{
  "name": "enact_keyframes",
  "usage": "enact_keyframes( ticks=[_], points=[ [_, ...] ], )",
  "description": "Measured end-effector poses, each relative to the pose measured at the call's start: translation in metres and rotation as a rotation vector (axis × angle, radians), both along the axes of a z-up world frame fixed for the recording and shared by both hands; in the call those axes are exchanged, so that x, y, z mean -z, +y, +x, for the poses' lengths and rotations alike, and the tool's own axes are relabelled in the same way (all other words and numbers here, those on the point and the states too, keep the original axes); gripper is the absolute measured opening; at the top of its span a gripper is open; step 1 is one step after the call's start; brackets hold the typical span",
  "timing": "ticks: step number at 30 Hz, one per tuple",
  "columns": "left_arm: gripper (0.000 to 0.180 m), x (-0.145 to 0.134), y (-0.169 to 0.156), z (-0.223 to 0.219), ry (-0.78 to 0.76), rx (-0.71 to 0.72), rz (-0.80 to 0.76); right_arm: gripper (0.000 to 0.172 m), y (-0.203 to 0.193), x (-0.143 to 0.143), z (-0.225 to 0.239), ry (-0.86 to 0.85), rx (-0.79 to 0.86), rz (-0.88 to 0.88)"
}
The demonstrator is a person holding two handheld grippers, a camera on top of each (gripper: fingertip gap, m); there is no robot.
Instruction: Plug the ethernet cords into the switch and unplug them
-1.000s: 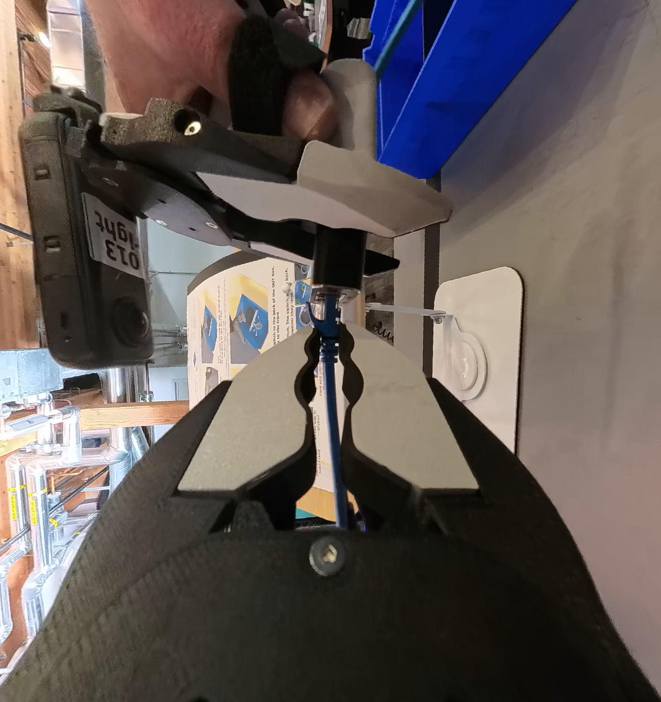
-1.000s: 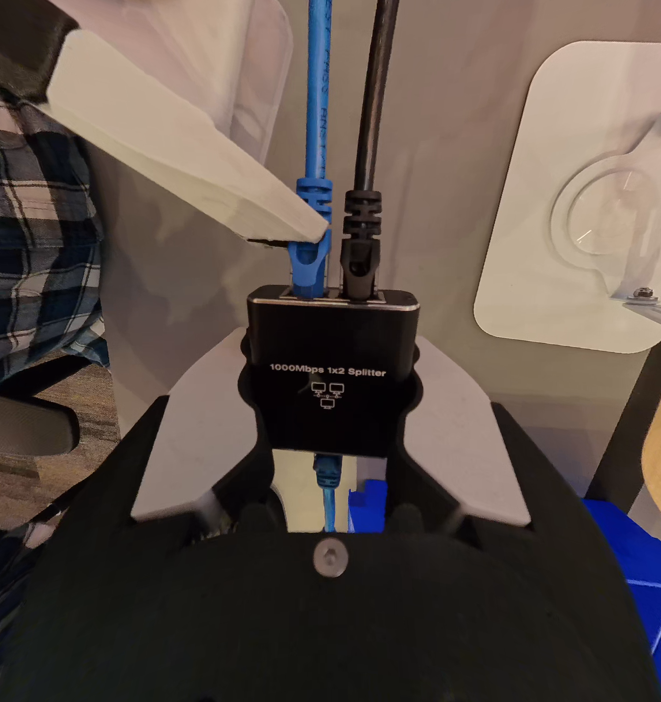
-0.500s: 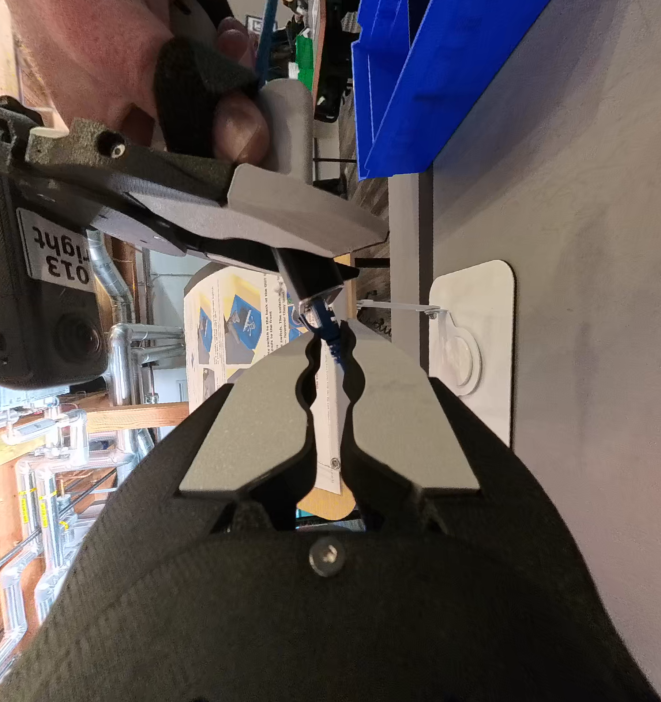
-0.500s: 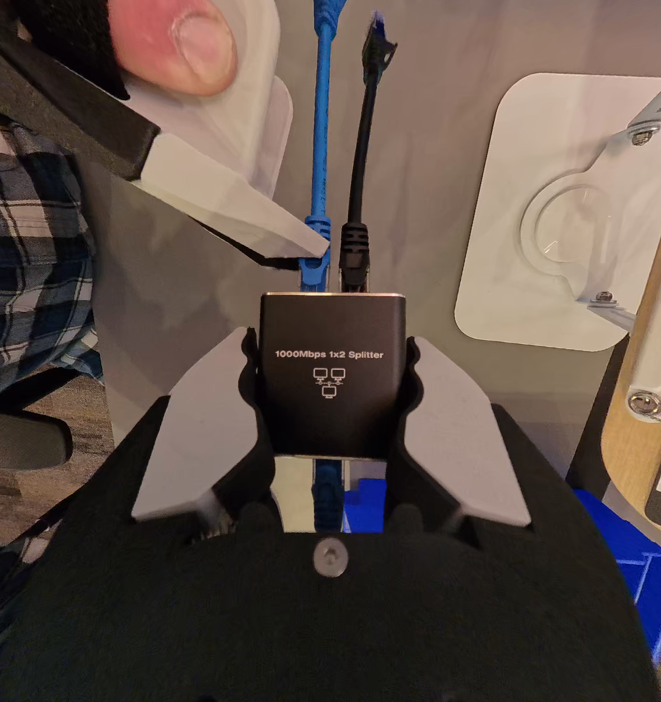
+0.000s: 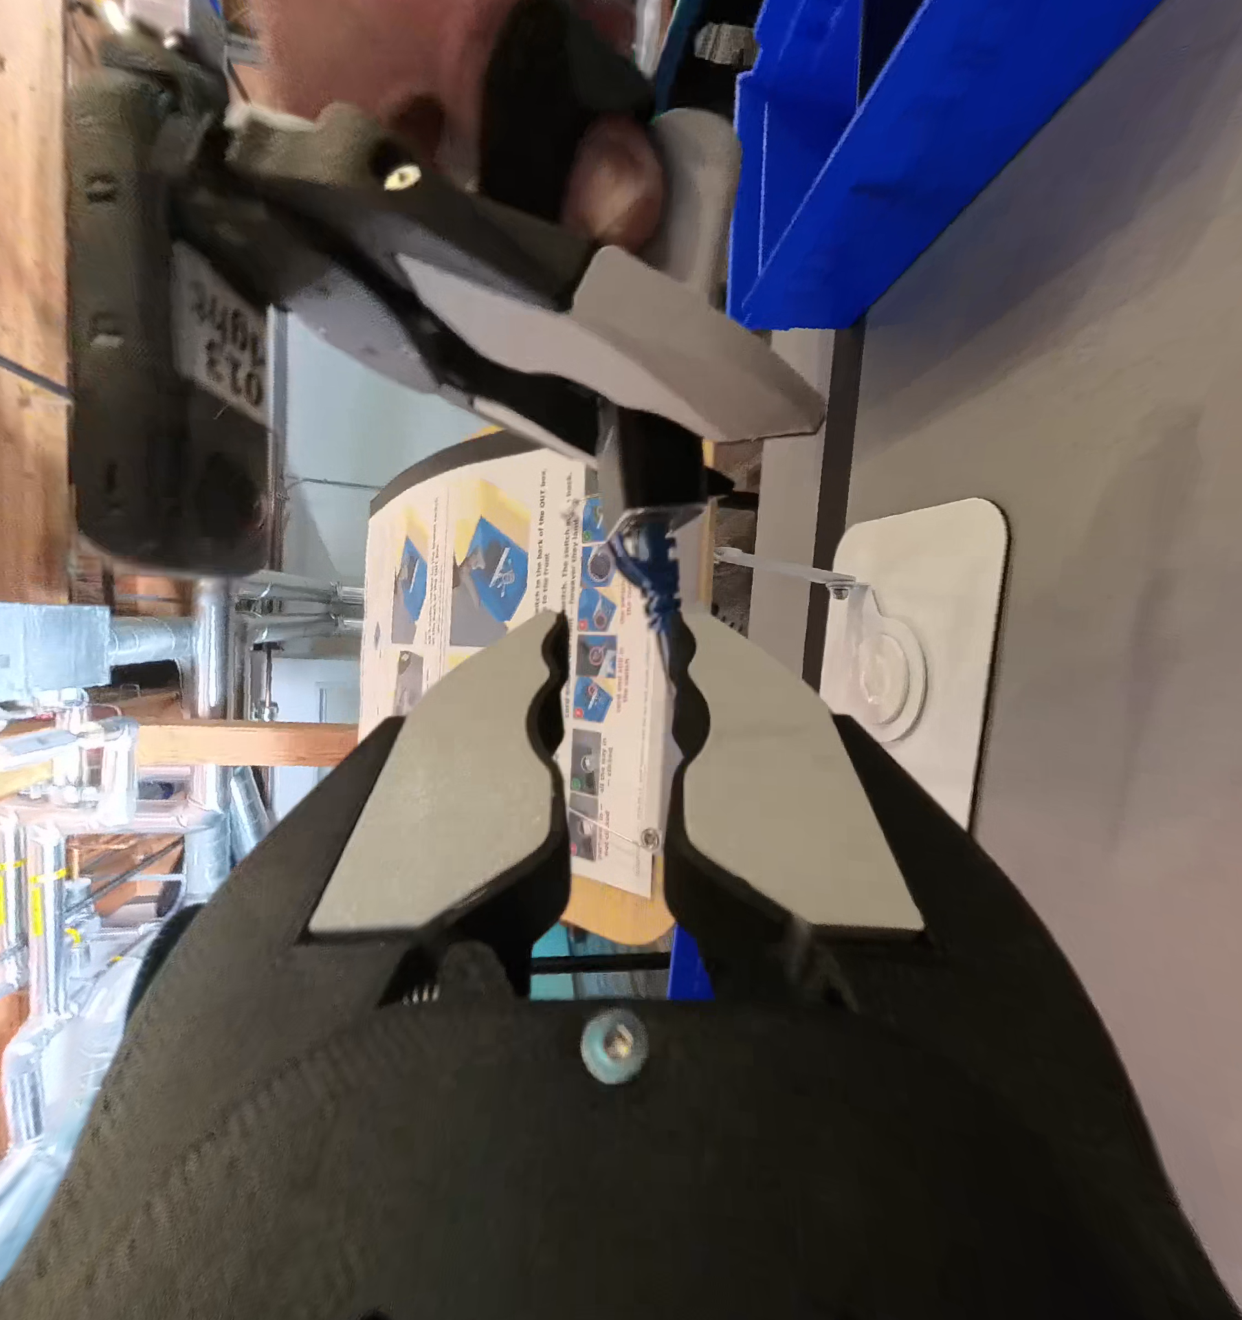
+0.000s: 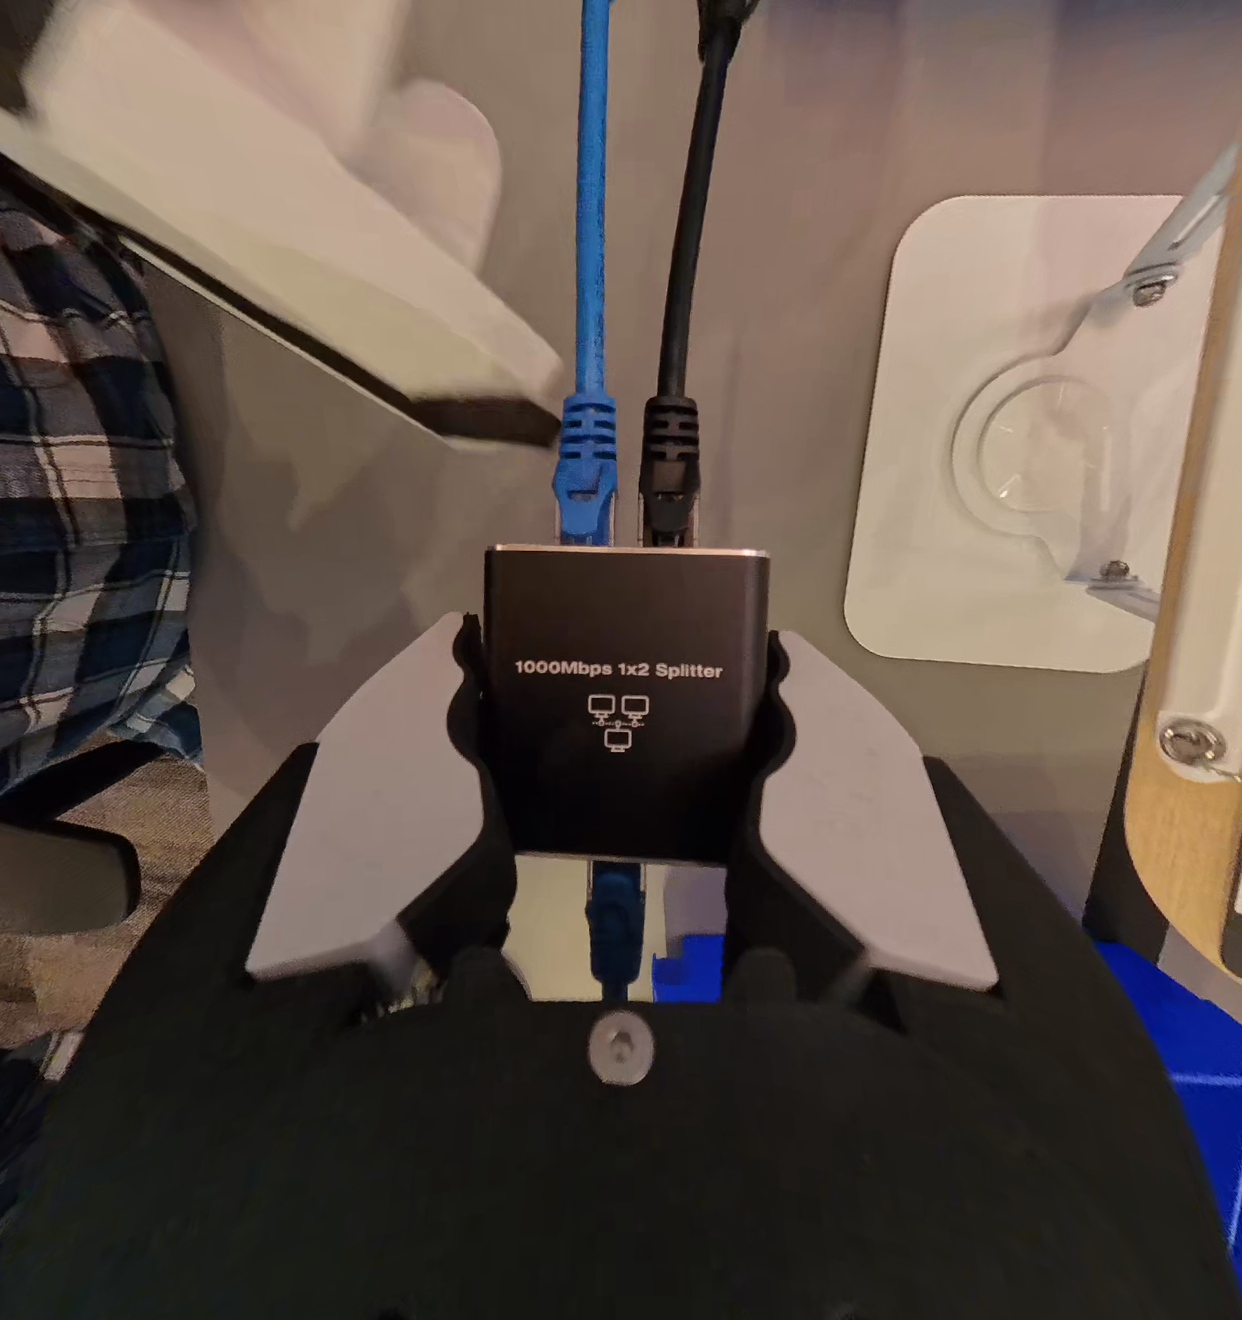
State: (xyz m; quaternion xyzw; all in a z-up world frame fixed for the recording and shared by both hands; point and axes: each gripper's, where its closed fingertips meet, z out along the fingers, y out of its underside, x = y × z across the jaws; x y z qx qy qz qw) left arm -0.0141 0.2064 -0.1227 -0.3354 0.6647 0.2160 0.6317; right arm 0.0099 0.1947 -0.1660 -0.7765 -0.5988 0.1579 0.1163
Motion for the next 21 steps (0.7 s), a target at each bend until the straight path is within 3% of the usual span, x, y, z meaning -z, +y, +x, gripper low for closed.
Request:
enact_keyframes(
  ticks=[6,9,21],
  points=[
    [0.032,-0.007,-0.018,-0.026,-0.094,-0.003,-0.092,0.075,-0.003,-0.005,0.011,-0.005,0.03,0.024],
    [0.031,0.004,-0.028,-0.039,-0.11,0.001,-0.103,0.075,-0.003,-0.013,0.028,0.004,0.076,0.051],
    [0.025,0.116,-0.018,-0.052,-0.03,-0.058,-0.361,0.075,-0.008,-0.076,0.173,-0.029,0.398,0.178]
  ],
)
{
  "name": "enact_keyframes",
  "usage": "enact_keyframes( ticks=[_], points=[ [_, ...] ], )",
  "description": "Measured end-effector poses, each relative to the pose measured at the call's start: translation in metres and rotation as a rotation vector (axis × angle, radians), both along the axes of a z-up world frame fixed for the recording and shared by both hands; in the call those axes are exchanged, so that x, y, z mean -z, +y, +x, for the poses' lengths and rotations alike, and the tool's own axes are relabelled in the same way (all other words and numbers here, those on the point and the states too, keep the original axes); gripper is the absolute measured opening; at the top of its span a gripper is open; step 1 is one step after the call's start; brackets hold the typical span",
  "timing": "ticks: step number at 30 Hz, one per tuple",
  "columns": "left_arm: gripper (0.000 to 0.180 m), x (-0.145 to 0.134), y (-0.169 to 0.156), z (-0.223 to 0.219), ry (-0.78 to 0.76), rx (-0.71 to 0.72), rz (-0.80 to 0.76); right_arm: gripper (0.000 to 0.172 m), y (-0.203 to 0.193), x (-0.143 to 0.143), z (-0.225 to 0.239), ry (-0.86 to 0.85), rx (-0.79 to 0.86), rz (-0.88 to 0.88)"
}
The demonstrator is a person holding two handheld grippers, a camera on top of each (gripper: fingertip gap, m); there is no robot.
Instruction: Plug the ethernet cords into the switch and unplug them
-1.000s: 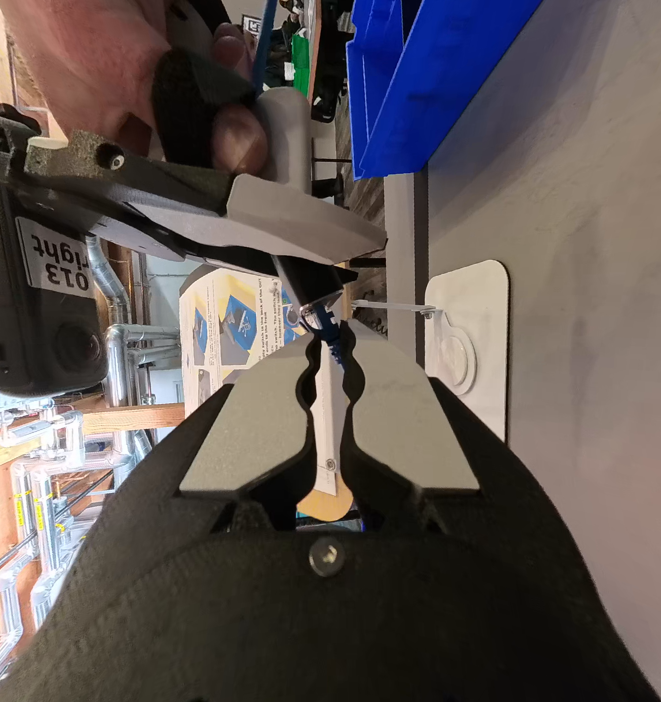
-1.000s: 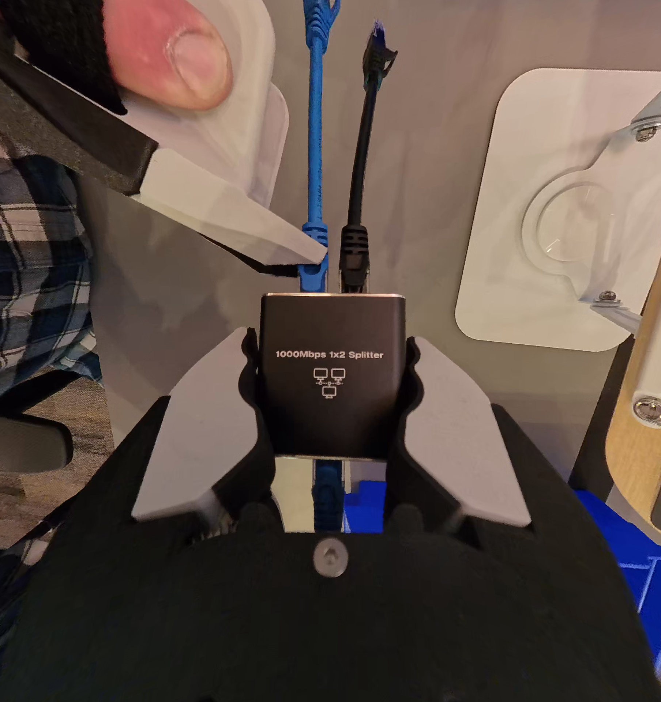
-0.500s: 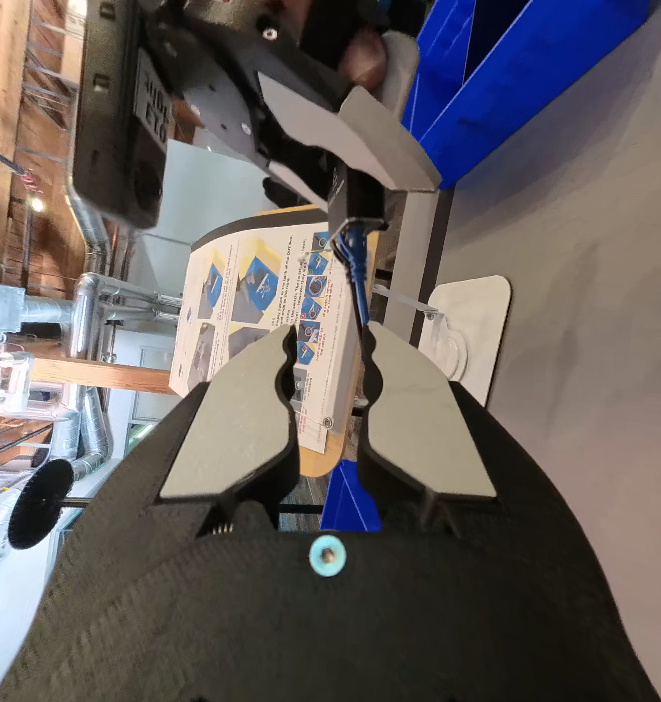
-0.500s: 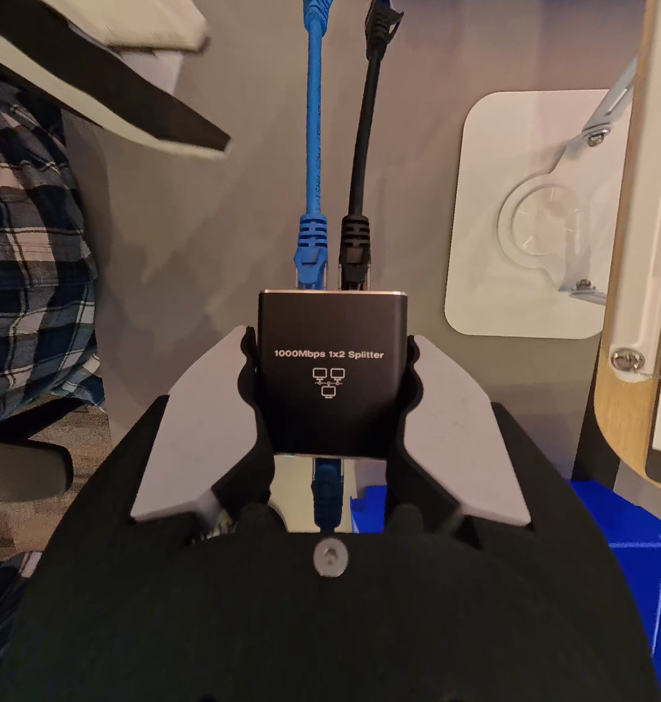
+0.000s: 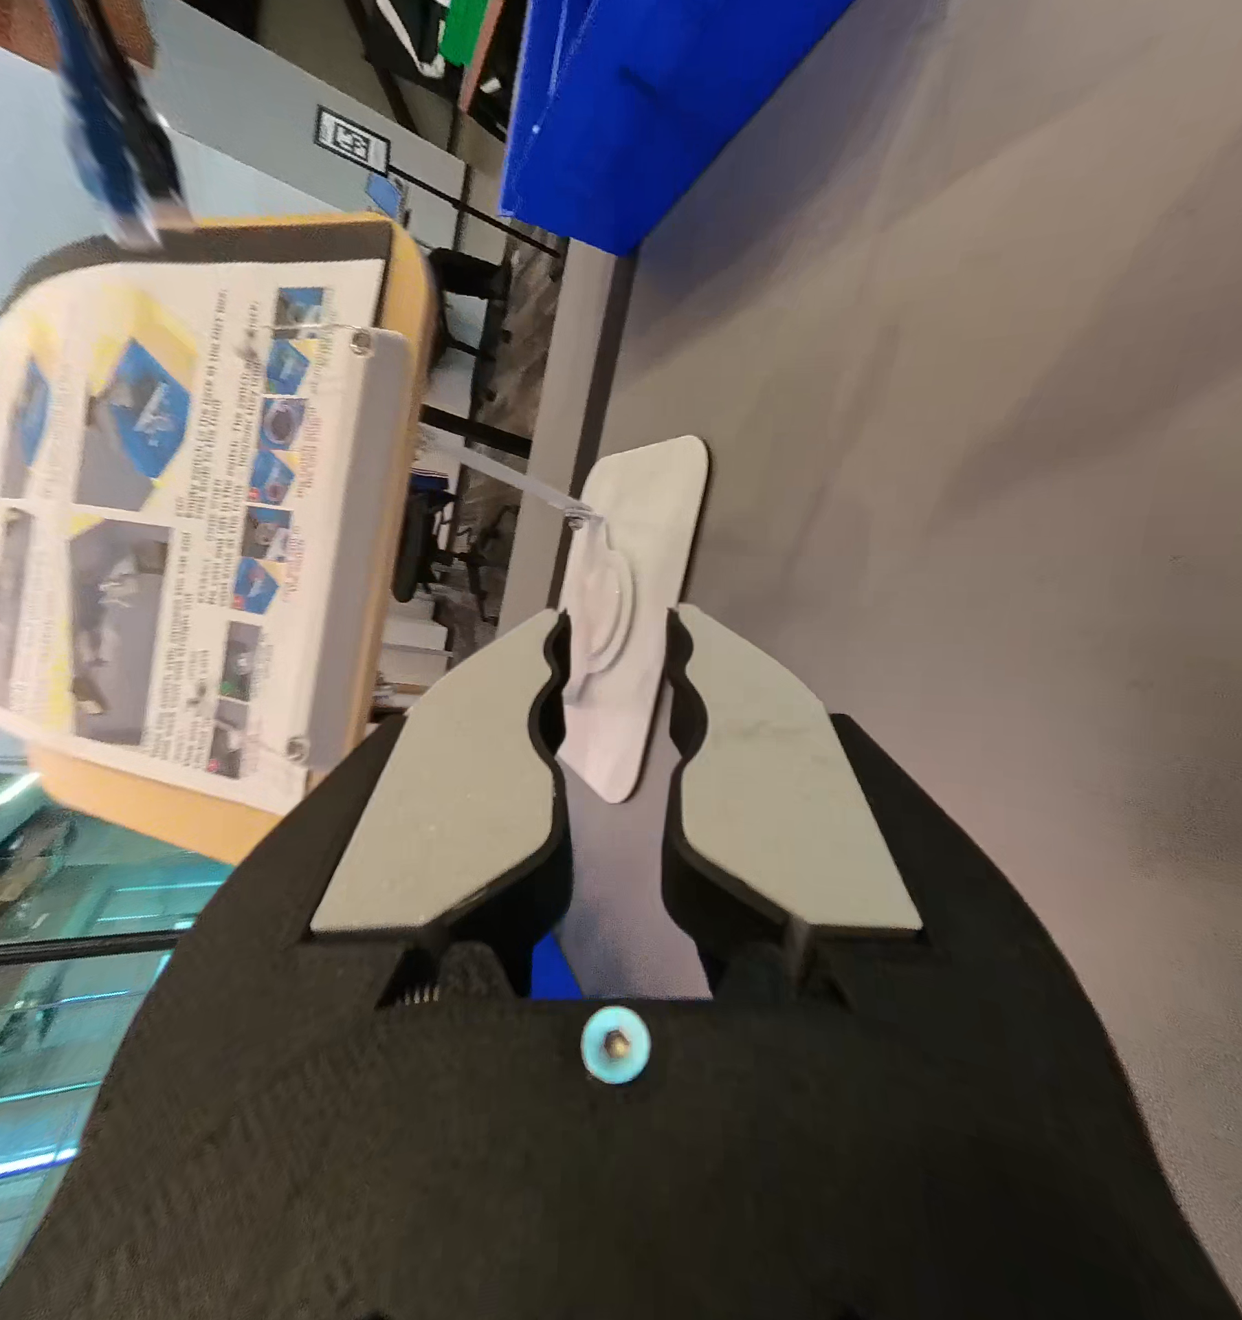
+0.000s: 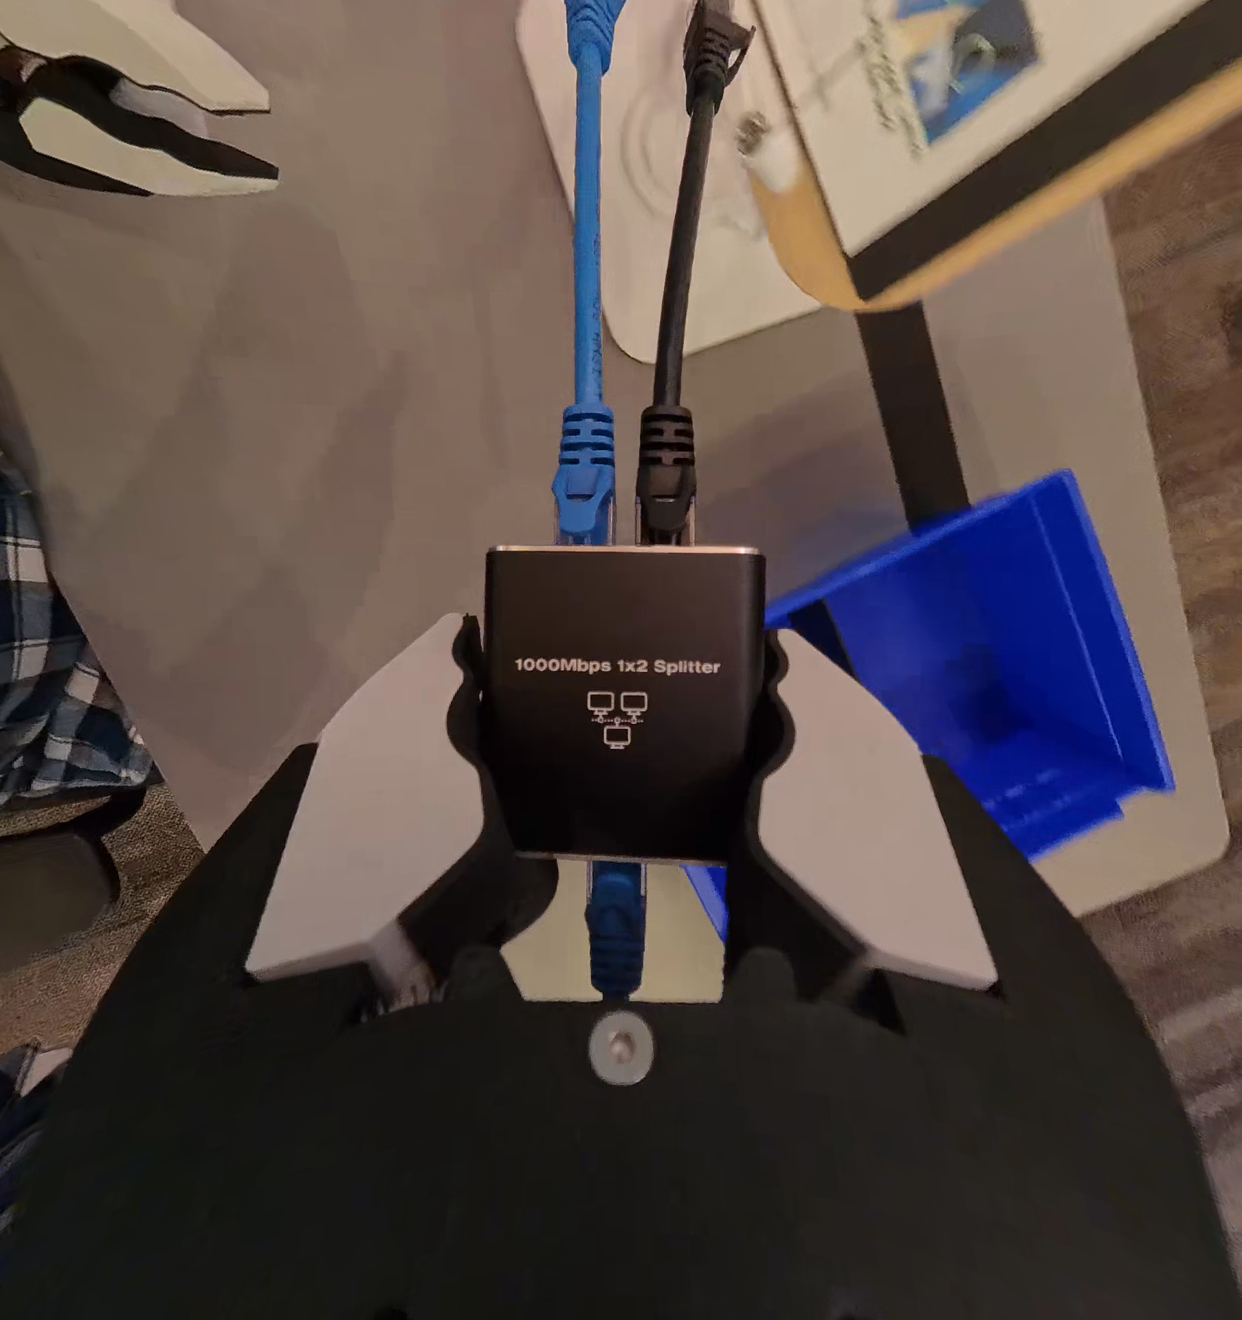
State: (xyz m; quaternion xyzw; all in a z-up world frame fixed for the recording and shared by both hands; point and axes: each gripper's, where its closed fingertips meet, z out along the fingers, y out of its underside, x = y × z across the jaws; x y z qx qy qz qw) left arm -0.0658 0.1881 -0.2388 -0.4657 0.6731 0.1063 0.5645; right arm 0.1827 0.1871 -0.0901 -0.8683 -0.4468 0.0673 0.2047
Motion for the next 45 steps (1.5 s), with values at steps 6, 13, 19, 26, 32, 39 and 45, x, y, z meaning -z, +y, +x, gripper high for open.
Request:
enact_keyframes(
  ticks=[6,13,19,26,32,39,45],
  points=[
    [0.026,0.031,0.014,0.028,0.009,0.005,-0.068,0.075,0.003,-0.01,0.086,-0.151,0.145,0.014],
    [0.027,0.045,0.028,0.061,-0.016,0.004,-0.059,0.075,0.022,-0.002,0.182,-0.489,0.249,-0.047],
    [0.027,0.055,0.038,0.063,-0.024,-0.017,-0.064,0.075,0.053,0.029,0.214,-0.728,0.151,-0.146],
    [0.027,0.059,0.047,0.062,-0.025,-0.024,-0.077,0.075,0.1,0.082,0.21,-0.898,-0.019,-0.288],
    [0.027,0.062,0.048,0.06,-0.034,-0.025,-0.093,0.075,0.125,0.122,0.193,-0.853,-0.106,-0.371],
    [0.027,0.065,0.042,0.064,-0.028,-0.008,-0.113,0.075,0.123,0.15,0.217,-0.889,-0.078,-0.521],
    [0.027,0.067,0.039,0.064,-0.026,-0.004,-0.119,0.075,0.127,0.179,0.213,-0.837,-0.08,-0.56]
  ],
)
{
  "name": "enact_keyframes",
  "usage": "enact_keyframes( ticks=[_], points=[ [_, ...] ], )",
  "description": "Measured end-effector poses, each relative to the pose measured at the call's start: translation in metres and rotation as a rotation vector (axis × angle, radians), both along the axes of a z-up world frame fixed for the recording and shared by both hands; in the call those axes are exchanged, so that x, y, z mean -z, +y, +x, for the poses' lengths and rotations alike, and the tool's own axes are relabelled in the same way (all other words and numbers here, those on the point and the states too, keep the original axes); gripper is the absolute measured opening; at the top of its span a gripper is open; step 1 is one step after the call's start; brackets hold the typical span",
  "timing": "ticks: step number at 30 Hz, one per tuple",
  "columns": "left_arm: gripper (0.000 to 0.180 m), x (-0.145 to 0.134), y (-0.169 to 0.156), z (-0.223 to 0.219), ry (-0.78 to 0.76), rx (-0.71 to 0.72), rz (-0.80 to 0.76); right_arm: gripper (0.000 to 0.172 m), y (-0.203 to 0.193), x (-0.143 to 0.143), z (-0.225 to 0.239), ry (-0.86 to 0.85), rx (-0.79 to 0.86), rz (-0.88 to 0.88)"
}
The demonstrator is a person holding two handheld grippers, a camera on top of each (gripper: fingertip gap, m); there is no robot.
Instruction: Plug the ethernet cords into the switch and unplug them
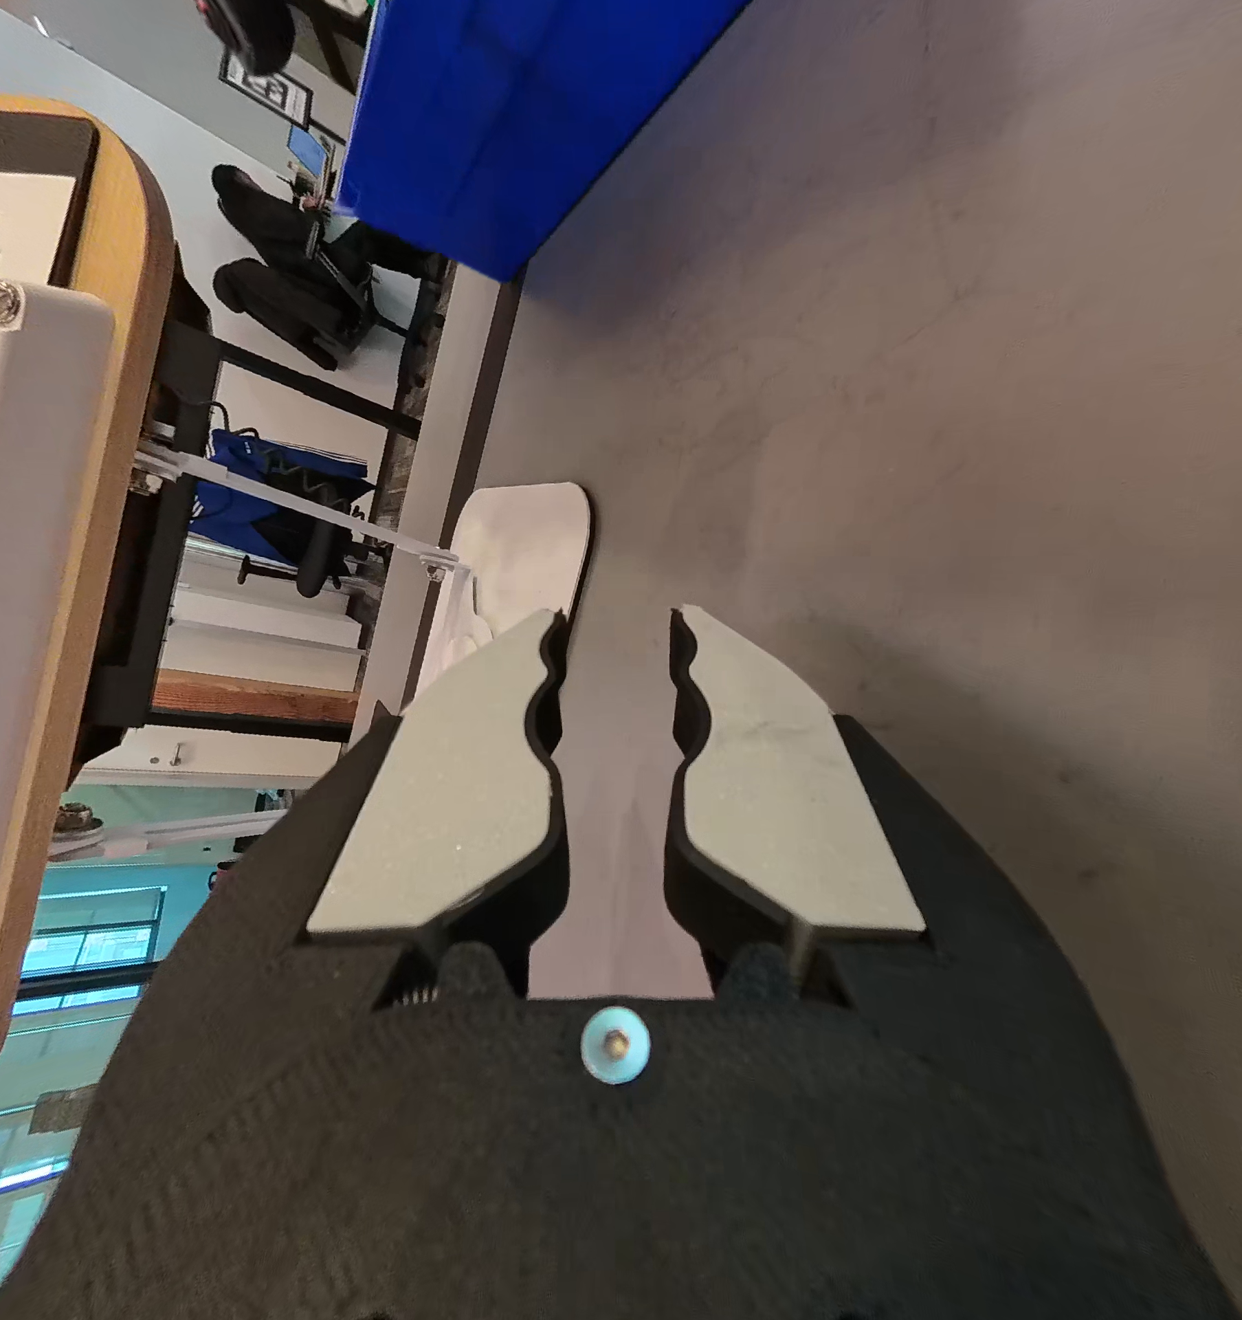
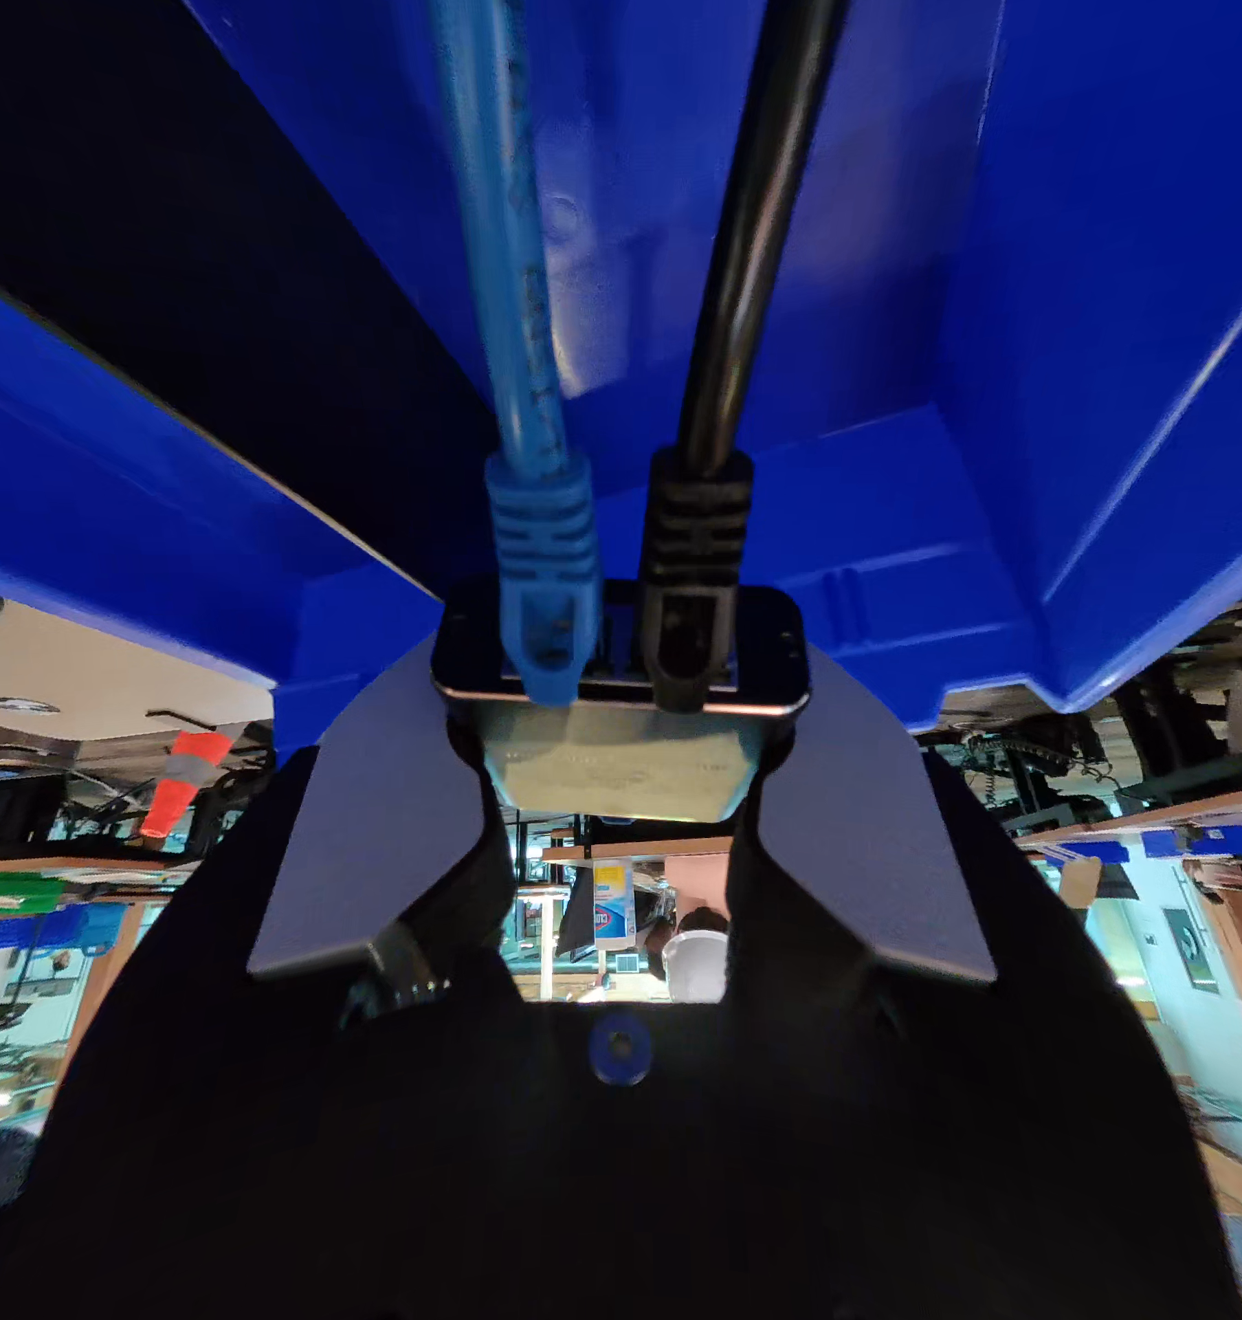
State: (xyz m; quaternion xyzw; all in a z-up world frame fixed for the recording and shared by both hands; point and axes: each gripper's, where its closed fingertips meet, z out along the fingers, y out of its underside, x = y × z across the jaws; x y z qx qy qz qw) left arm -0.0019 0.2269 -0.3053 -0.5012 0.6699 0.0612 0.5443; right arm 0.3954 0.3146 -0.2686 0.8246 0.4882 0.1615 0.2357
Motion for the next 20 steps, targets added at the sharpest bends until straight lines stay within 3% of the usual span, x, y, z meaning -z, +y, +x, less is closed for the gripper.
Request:
enact_keyframes(
  ticks=[10,14,20],
  points=[
    [0.027,0.005,-0.005,0.003,0.011,0.01,-0.02,0.075,0.003,0.007,-0.007,0.079,0.12,-0.046],
    [0.027,0.006,-0.006,0.003,0.016,0.007,-0.03,0.102,0.02,0.002,-0.005,0.108,0.108,0.089],
    [0.027,0.007,-0.008,0.003,0.017,0.008,-0.032,0.102,0.041,-0.031,0.001,0.089,0.079,0.285]
  ],
)
